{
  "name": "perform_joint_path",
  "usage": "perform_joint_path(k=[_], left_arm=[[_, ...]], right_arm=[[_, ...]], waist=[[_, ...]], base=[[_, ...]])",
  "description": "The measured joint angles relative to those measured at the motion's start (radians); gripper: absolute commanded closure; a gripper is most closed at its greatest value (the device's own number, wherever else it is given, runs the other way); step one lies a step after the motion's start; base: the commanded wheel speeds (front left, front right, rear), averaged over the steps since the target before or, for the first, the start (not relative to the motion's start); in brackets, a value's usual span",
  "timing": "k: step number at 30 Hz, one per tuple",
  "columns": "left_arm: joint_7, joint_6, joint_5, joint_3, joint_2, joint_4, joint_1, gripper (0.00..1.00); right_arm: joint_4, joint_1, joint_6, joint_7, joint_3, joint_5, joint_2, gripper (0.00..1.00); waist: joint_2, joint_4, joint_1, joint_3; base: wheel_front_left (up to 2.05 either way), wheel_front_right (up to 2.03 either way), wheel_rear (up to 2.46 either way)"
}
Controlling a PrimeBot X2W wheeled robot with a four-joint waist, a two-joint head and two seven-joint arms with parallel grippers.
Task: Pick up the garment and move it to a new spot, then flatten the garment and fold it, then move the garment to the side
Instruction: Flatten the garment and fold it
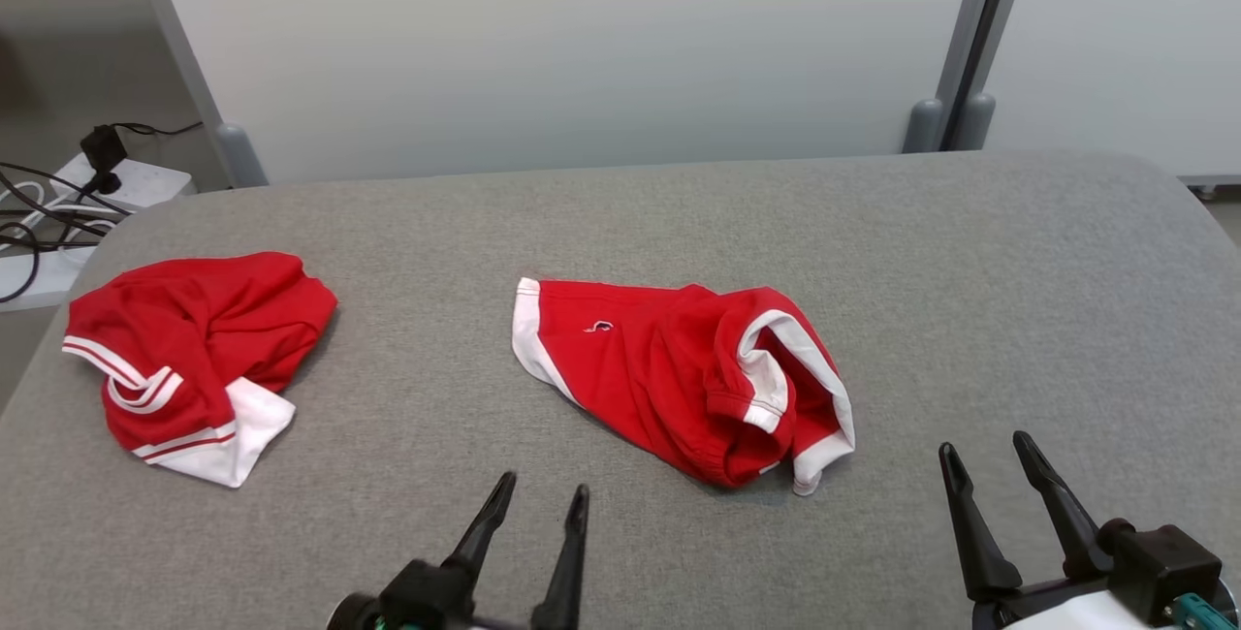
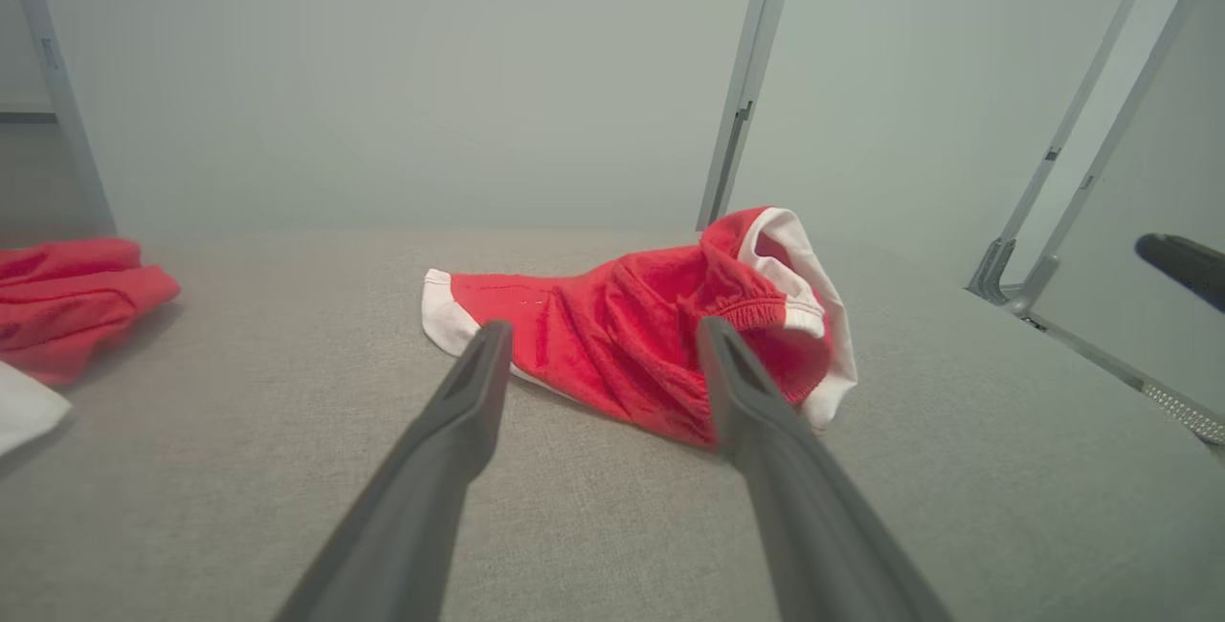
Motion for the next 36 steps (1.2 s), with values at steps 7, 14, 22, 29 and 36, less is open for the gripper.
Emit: perform_joint_path(k=[7, 14, 22, 29, 36], left_arm=[[0.0, 0.029, -0.086, -0.149, -0.001, 0.082, -0.161, 0.0], [0.0, 0.04, -0.141, -0.278, -0.002, 0.179, -0.326, 0.0], [0.0, 0.065, -0.252, -0.406, -0.002, 0.314, -0.456, 0.0], [0.0, 0.091, -0.43, -0.513, -0.002, 0.344, -0.547, 0.0], [0.0, 0.142, -0.46, -0.564, -0.002, 0.378, -0.616, 0.0]], right_arm=[[-0.002, -0.023, 0.0, 0.0, -0.002, 0.003, -0.013, 0.0], [-0.004, -0.059, 0.0, 0.0, -0.004, 0.011, -0.018, 0.0], [-0.006, -0.108, 0.0, 0.0, -0.003, 0.022, -0.019, 0.0], [-0.006, -0.146, 0.0, 0.0, 0.0, 0.029, -0.02, 0.0], [-0.003, -0.162, 0.0, 0.0, 0.004, 0.031, -0.022, 0.0]], waist=[[0.0, -0.038, 0.0, 0.045], [0.0, -0.072, 0.0, 0.111], [-0.0001, -0.113, 0.0, 0.172], [0.0, -0.133, 0.0, 0.216], [0.0, -0.149, 0.0, 0.236]], base=[[0.0, 0.0, 0.0], [0.0, 0.0, 0.0], [0.0, 0.0, 0.0], [0.0, 0.0, 0.0], [0.0, 0.0, 0.0]])
